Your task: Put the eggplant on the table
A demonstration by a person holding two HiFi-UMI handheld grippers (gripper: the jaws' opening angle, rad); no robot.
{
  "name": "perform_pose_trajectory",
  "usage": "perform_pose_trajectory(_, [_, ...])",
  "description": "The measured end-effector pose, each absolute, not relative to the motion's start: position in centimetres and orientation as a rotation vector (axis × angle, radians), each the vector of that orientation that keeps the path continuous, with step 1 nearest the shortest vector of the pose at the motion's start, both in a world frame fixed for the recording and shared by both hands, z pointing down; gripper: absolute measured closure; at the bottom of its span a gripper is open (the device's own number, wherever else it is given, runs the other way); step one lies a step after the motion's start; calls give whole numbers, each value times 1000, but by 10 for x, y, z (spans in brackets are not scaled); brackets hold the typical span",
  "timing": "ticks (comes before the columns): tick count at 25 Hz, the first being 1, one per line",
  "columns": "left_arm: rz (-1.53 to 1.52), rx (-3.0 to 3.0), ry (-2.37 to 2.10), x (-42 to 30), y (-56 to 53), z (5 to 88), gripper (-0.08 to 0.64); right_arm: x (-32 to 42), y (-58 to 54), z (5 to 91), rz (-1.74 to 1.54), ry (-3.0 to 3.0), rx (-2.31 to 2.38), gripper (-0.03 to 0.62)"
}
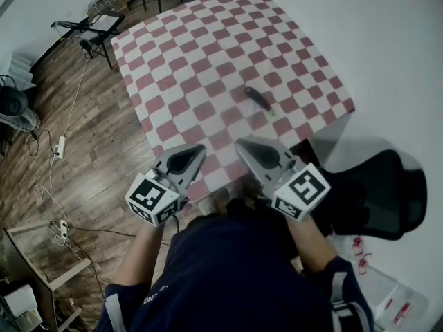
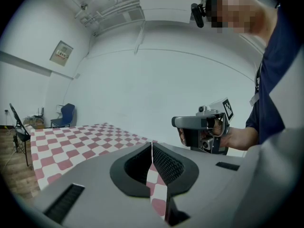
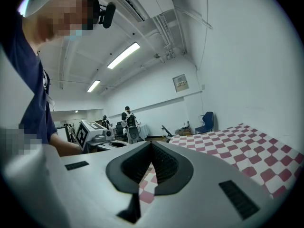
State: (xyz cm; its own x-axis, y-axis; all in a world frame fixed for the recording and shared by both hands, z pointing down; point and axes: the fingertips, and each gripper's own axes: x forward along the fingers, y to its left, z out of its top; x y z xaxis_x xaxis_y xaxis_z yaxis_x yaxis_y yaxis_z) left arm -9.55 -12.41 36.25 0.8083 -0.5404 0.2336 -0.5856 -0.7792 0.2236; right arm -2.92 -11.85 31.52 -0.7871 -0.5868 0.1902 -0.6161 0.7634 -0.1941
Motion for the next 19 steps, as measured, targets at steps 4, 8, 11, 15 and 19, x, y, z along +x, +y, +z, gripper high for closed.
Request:
perform_pose_trajectory(4, [230, 2700, -864, -94, -128, 367, 529, -30, -122, 321, 385, -2833, 964, 577])
perform_pose_trajectory(8, [231, 2689, -866, -92, -129, 369, 529, -29, -124, 322, 386, -2829, 957, 577])
perform_pose_trajectory(11, [233, 2696, -863, -90, -130, 370, 529, -28, -127, 323, 383, -2826, 955, 577])
perform_pose_trajectory(15, [233, 2692, -860, -85, -132, 371, 528, -25, -129, 326, 387, -2819, 952, 577])
perform_pose_trajectory(19, [233, 2677, -860, -82, -136, 372, 529, -22, -131, 328, 395, -2811, 945, 577])
